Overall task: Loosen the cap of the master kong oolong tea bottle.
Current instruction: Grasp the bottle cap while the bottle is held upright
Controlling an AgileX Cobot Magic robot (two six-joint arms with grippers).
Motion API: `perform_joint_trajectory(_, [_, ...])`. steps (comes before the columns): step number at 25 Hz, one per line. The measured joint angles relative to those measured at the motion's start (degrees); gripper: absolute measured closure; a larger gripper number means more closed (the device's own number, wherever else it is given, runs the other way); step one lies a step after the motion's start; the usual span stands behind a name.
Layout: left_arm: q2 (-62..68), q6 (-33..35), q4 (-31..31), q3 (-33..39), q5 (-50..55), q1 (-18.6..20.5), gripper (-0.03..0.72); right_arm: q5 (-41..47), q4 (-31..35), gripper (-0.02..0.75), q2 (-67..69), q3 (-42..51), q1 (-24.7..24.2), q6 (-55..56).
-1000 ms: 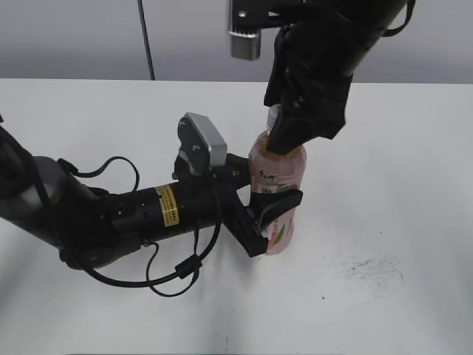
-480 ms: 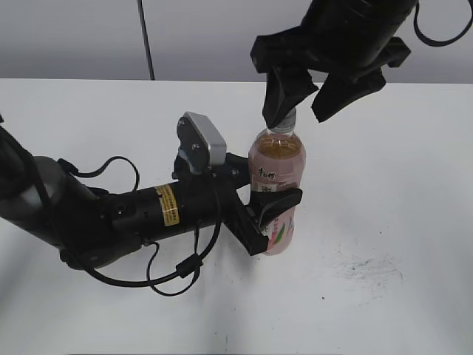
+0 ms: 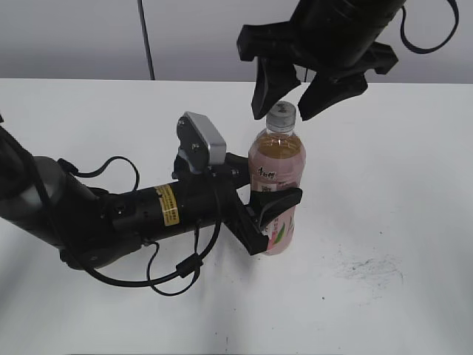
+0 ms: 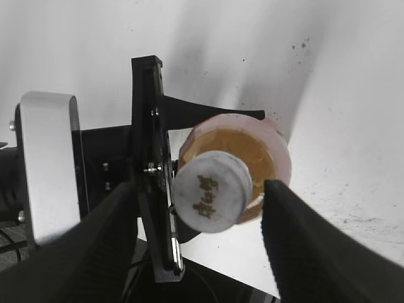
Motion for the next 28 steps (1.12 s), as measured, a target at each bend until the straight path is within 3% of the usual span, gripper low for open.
perform_joint_trajectory(6, [0.00, 0.00, 0.00, 0.00, -0.04, 0.00, 0.300, -0.67, 0.64, 0.326, 0.94, 0.00, 0.00, 0.11])
perform_joint_trajectory(10, [0.00, -0.06, -0.10, 0.00, -0.04, 0.00, 0.300, -0.35, -0.84, 0.444, 1.50, 0.00, 0.00, 0.07])
perform_joint_trajectory(15, [0.06, -0.06, -0.20, 0.00, -0.03, 0.00, 0.300, -0.18, -1.62, 0.456, 1.56, -0.14, 0.00, -7.88])
perform_joint_trajectory(18, [0.06, 0.00, -0.20, 0.00, -0.03, 0.00, 0.300, -0.28, -1.78, 0.457, 1.56, -0.16, 0.00, -22.88])
perform_joint_trajectory(24, [0.06, 0.23, 0.09, 0.00, -0.03, 0.00, 0.300, -0.04, -1.80, 0.463, 1.56, -0.27, 0.00, -64.00])
perform_joint_trajectory(28, [0.06, 0.45, 0.31, 0.00, -0.03, 0.00, 0.300, 0.37, -1.80, 0.463, 1.56, -0.33, 0.00, -83.99])
